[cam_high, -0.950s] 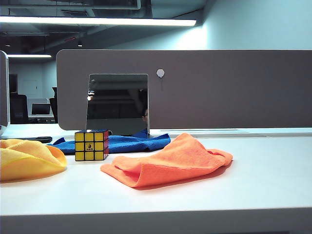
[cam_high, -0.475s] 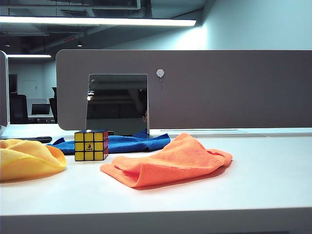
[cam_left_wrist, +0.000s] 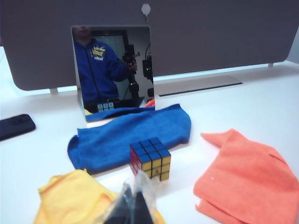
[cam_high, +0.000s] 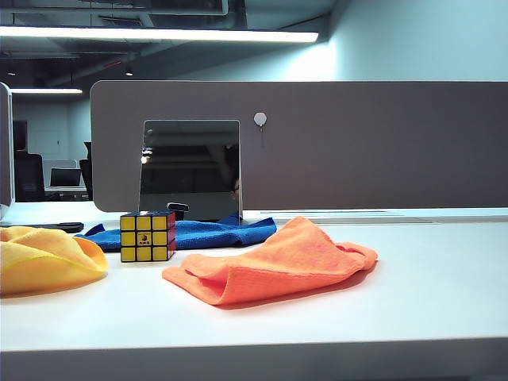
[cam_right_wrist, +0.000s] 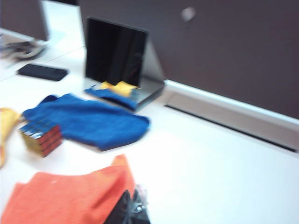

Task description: Pick up a rag that is the same color as the top surface of the Rubik's Cube and cover the cube with it.

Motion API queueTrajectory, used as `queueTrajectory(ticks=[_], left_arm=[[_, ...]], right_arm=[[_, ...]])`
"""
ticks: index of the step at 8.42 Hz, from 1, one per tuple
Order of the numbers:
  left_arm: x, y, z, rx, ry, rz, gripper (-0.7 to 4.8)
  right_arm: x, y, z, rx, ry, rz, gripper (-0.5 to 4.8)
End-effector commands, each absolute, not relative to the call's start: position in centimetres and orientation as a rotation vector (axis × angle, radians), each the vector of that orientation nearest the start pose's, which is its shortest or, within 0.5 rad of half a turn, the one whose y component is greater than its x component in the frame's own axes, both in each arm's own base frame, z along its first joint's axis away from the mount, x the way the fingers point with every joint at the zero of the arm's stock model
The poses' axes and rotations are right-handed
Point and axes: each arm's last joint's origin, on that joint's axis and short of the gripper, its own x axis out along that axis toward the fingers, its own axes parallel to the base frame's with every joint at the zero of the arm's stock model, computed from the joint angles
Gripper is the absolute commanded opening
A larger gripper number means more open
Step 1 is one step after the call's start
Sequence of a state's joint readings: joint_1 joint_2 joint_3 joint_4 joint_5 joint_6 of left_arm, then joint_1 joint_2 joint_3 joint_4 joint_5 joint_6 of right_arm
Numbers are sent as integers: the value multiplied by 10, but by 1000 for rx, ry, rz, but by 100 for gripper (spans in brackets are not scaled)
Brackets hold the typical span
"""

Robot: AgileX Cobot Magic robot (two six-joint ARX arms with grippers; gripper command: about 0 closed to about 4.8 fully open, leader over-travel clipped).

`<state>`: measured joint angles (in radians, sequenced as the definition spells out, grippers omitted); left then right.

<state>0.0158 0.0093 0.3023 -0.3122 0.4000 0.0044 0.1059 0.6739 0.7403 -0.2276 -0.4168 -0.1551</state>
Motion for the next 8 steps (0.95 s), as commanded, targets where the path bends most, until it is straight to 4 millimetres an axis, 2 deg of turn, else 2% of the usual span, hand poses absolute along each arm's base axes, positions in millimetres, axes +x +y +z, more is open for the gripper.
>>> queueTrajectory(ticks=[1, 3, 4, 5, 6, 8], left_arm=[[66, -10, 248, -6, 31, -367, -6], [72, -10, 264, -9, 52, -367, -6], [81, -10, 272, -6, 49, -369, -6], [86, -10, 273, -9, 63, -372, -6], [99, -9, 273, 1, 81, -363, -6], [104, -8, 271, 9, 105, -342, -6]], right_arm=[[167, 54, 327, -143, 197, 633, -5], [187, 74, 325, -157, 225, 666, -5], [205, 88, 321, -159, 176, 691, -5], [214, 93, 318, -153, 158, 697, -5], [243, 108, 322, -105, 205, 707, -5], [258, 115, 317, -106, 227, 711, -5]])
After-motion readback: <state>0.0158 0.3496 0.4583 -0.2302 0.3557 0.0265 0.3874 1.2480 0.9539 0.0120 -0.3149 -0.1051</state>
